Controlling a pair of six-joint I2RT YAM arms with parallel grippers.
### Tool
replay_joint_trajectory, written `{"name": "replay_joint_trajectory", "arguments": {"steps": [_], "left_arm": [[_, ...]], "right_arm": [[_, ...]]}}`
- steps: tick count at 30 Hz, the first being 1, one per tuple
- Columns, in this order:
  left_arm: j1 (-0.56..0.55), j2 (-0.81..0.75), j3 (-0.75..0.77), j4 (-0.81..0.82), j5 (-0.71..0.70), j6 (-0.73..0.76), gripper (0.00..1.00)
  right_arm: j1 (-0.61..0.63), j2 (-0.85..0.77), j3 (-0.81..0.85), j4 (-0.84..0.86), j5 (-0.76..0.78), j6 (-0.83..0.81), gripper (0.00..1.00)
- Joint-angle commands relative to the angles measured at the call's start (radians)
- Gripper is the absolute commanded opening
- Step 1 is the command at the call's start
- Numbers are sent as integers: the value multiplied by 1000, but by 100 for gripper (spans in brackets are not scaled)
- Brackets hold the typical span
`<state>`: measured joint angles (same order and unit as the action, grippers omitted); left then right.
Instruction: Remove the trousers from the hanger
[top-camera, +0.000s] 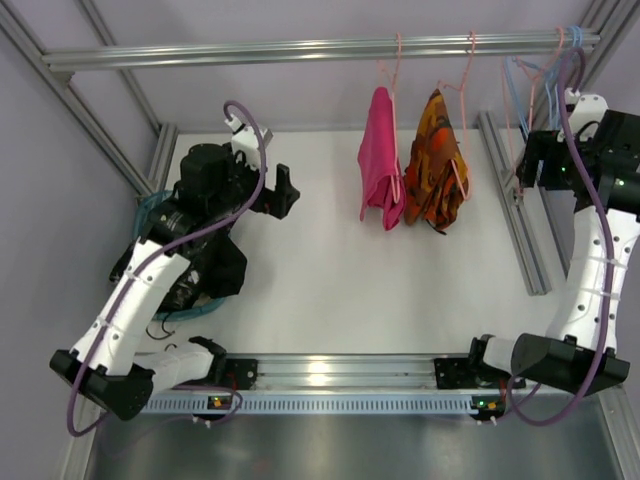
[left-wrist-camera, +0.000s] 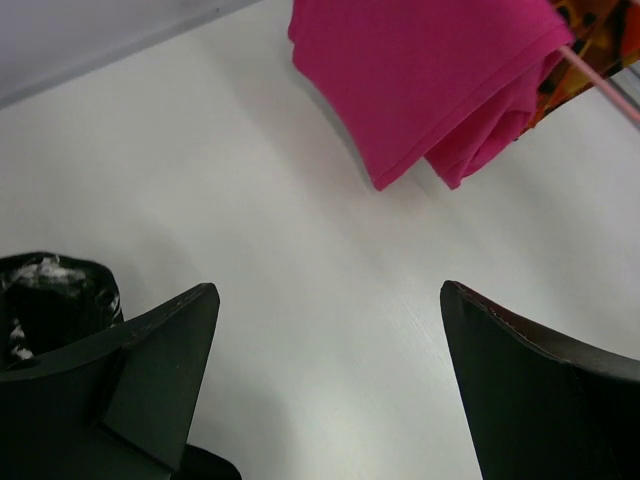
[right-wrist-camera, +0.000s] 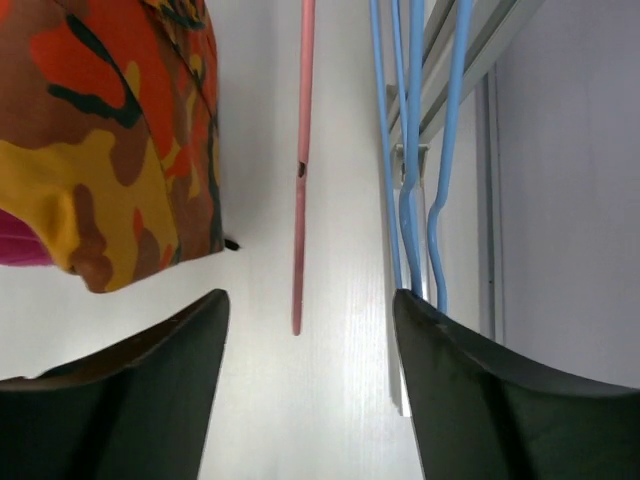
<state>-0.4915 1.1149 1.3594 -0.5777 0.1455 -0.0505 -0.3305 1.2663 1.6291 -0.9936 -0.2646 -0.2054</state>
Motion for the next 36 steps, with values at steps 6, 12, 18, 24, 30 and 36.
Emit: {"name": "replay_joint_trajectory", "arguments": {"steps": [6, 12, 18, 24, 30, 36], "left_arm": [[229, 13, -42, -88, 121, -112, 98], [364, -55, -121, -120, 152, -144, 98], [447, -174, -190, -169, 71, -147, 98], [501, -292, -221, -241, 30, -130, 98], [548, -418, -226, -255, -37, -118, 98], [579, -452, -157, -301, 2, -84, 98]], "right_arm": [[-16, -114, 146, -59, 2, -12, 95], [-16, -157, 232, -157, -175, -68, 99], [7, -195, 197, -225, -496, -101, 99], [213, -246, 55, -151, -423, -45, 99], [400, -340, -116, -69, -418, 38, 99], [400, -447, -233, -59, -420, 44, 99]]}}
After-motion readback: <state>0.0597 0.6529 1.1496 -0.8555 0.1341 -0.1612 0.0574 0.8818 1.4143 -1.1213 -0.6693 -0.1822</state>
